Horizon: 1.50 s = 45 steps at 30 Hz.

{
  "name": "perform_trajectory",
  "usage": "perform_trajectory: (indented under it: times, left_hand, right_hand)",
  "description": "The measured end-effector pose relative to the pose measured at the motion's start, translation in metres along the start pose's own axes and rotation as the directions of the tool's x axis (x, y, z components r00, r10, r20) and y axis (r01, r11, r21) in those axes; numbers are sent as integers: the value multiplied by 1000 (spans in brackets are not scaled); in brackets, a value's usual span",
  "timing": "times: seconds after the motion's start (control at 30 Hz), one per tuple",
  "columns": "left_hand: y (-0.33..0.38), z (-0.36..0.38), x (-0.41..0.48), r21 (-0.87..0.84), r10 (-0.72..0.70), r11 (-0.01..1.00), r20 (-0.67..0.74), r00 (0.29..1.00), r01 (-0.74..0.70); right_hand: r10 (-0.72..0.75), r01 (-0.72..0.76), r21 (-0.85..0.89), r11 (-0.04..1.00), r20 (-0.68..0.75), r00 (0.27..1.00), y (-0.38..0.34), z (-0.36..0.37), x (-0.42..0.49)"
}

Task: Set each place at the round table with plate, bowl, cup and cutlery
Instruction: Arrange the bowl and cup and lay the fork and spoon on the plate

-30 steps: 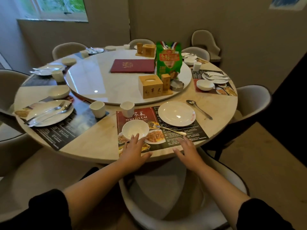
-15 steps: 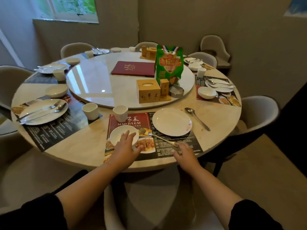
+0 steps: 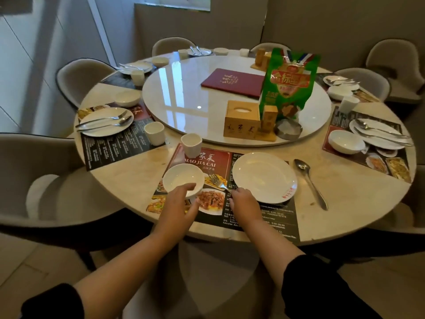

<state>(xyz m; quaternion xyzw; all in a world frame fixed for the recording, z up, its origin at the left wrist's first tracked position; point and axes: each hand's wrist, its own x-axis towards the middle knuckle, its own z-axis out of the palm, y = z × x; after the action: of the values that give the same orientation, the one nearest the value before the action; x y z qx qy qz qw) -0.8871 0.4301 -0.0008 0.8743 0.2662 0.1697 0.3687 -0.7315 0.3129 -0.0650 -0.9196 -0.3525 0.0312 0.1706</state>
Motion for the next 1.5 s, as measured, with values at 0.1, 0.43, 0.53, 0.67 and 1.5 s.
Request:
perform_trajectory:
  times: [0.1,0.43,0.53,0.67,1.5]
  left_hand:
    - [6,2,0,-80,-28,996,62,998,33]
    - [29,73,49,-155,-450,818,427,785,553]
    - [34,95,72,-146,-540,754,418,730,641]
    - [30,113,95,-168,-603,698,385,698,696]
    - [101,146,146,-416,-449,642,476,756,643]
  right_hand:
    - [37,-37,11,999,-47,998,3,8,-1]
    - [180,-106,362,926,-177,967,41,-38,-21]
    - [334,-227,390,892,-233,913,85,-57,-24]
    - [529,-398,411,820,-280,801,136,-73,-16]
    - [444,-312,514,799,-154,882,136,-66,21]
